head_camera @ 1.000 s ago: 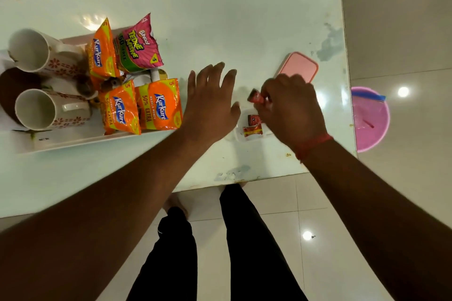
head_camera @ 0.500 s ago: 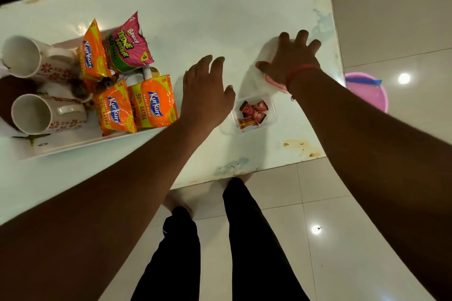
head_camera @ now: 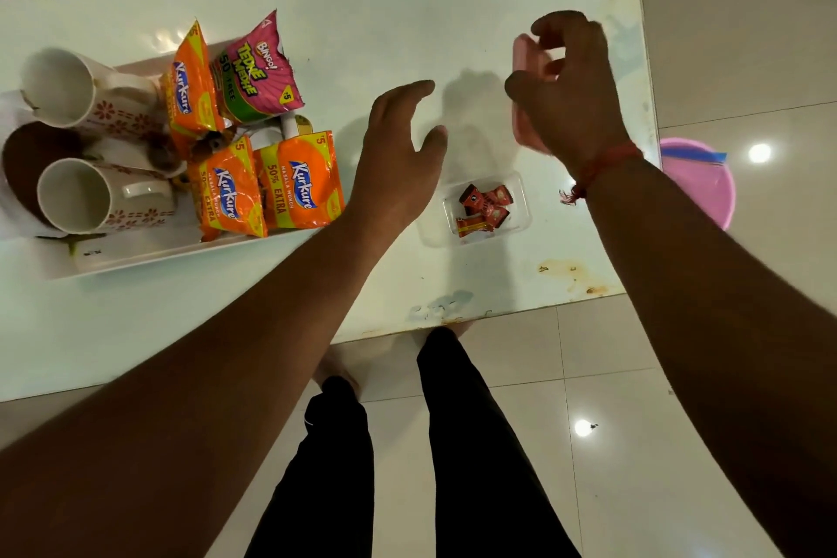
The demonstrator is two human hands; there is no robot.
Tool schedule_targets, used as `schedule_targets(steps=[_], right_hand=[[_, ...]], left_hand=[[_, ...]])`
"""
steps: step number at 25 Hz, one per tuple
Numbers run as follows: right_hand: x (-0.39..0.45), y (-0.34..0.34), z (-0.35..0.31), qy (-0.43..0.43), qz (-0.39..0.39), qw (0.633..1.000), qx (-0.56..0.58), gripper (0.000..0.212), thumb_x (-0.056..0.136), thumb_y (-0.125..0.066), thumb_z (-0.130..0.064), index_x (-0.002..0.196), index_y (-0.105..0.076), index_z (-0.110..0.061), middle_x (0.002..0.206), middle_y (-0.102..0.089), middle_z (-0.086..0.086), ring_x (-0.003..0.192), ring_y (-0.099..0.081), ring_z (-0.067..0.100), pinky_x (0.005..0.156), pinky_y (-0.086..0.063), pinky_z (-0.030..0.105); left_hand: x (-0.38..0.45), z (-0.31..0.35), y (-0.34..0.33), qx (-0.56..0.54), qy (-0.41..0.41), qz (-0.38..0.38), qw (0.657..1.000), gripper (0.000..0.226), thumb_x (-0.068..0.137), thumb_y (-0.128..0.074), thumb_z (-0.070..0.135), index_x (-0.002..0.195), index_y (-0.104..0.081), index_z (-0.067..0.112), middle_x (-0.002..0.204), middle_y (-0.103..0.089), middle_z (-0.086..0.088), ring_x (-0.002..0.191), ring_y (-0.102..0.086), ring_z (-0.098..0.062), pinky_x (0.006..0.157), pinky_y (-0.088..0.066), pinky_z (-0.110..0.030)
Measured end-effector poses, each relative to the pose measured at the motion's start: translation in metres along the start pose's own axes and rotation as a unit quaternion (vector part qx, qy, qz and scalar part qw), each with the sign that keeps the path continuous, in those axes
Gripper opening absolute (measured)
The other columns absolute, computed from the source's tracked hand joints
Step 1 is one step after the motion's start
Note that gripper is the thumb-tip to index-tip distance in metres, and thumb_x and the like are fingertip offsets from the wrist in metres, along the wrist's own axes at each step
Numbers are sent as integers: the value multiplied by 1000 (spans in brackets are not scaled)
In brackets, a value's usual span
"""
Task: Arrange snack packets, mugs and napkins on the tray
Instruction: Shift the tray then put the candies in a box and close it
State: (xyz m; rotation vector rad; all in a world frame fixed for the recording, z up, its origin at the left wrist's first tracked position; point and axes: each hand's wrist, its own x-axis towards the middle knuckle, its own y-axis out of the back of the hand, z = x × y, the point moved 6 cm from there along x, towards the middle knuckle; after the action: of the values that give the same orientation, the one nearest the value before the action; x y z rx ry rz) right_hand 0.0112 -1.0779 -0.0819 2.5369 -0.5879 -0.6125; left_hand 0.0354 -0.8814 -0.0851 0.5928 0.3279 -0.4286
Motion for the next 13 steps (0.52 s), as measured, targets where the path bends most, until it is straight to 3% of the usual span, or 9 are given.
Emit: schedule_targets(steps=[2,4,6,8,9,10,12,13], right_hand=[[-27,-7,-9,-85,-89,978,171,35,75,-60,-29,108,-67,-18,109,-65,-6,94,-62,11,79,-52,37],[-54,-18,-8,-157,-178,931,278,27,81,-59,-27,101,-72,-15,103,-69,3,93,-65,18,76,-50,39],[-73,-24,-1,-232,-219,866,385,31,88,-59,-32,108,-69,-11,108,-70,11,100,-66,29,85,-49,44],[-81,-23,10,-293,-199,808,471,50,93,-55,-46,120,-65,-6,119,-69,14,111,-66,34,94,-51,48],[-82,-20,18,-297,-154,811,480,51,94,-53,-49,122,-65,-7,120,-69,13,112,-66,33,93,-53,50],[-84,-13,27,-283,-89,844,447,44,96,-54,-46,118,-67,-11,116,-71,8,109,-68,29,91,-56,51],[-93,4,36,-202,37,946,250,22,97,-53,-28,103,-70,-16,101,-71,-2,96,-67,16,88,-58,45],[-99,7,37,-155,62,976,139,19,97,-51,-20,104,-69,-19,97,-69,-5,90,-63,11,88,-57,38]], left_hand=[[1,8,-1,-46,-6,-32,998,47,99,-56,21,144,-45,27,150,-40,5,130,-49,-10,106,-46,-30],[0,10,-6,-64,-7,-66,996,40,99,-56,24,139,-51,27,137,-55,5,118,-59,-10,101,-52,-32],[-2,7,-7,-39,-9,-64,997,28,97,-57,29,124,-61,23,104,-66,6,98,-66,-15,91,-57,-45],[-6,1,-6,-29,4,-37,999,21,96,-58,30,112,-64,18,86,-63,8,90,-68,-22,82,-59,-49],[-10,-3,-5,-36,17,-21,999,17,97,-59,28,108,-64,17,82,-61,8,87,-68,-24,78,-60,-50],[-16,-7,-6,-43,33,-8,999,14,97,-60,26,105,-64,16,80,-60,8,84,-69,-24,75,-61,-49],[-30,-17,-12,-54,61,6,997,7,95,-63,23,100,-64,18,76,-59,8,77,-68,-23,71,-62,-49],[-37,-22,-15,-52,70,13,996,6,94,-65,23,99,-63,21,75,-59,9,76,-68,-22,71,-62,-48]])
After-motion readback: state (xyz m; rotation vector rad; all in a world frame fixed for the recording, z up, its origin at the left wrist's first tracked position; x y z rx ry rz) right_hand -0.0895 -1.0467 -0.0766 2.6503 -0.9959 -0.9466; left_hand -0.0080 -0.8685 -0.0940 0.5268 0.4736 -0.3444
